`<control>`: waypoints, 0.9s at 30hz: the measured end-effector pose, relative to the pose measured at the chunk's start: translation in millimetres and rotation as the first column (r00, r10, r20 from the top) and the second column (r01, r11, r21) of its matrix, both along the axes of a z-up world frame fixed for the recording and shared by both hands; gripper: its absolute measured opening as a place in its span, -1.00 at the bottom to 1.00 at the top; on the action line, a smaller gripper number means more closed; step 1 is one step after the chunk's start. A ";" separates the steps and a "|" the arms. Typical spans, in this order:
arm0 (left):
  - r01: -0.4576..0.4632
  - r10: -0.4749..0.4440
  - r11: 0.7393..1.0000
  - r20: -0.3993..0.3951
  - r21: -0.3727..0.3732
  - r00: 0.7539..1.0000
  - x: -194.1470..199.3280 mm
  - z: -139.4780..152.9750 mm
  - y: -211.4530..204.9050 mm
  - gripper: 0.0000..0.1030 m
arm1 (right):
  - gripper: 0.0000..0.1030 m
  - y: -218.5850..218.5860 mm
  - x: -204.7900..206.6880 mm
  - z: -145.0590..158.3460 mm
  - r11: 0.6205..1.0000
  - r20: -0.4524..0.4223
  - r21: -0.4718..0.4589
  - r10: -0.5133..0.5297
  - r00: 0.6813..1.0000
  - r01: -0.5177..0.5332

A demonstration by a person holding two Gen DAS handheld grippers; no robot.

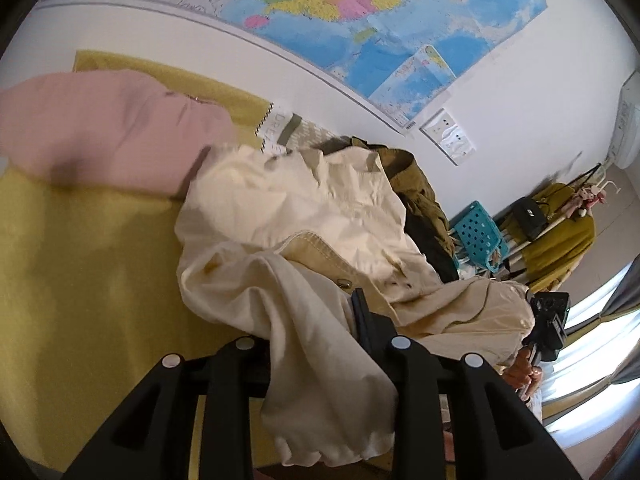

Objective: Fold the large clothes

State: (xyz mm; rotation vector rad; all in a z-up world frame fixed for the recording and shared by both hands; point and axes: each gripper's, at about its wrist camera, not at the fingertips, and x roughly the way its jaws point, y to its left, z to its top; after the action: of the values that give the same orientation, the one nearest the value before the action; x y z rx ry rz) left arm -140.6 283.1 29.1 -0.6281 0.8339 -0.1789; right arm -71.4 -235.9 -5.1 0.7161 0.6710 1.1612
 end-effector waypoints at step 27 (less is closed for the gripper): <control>-0.047 0.056 0.998 -0.276 0.038 0.960 195.5 -17.7 64.0 -0.42 | -0.62 68.5 210.9 -28.7 0.972 -0.261 -0.196 -0.180 0.949 0.130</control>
State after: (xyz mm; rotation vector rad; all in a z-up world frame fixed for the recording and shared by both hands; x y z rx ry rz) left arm 54.9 347.1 11.4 -0.6541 1.0866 -0.0300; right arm 139.5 -167.5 -33.8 0.7728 0.9241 0.8512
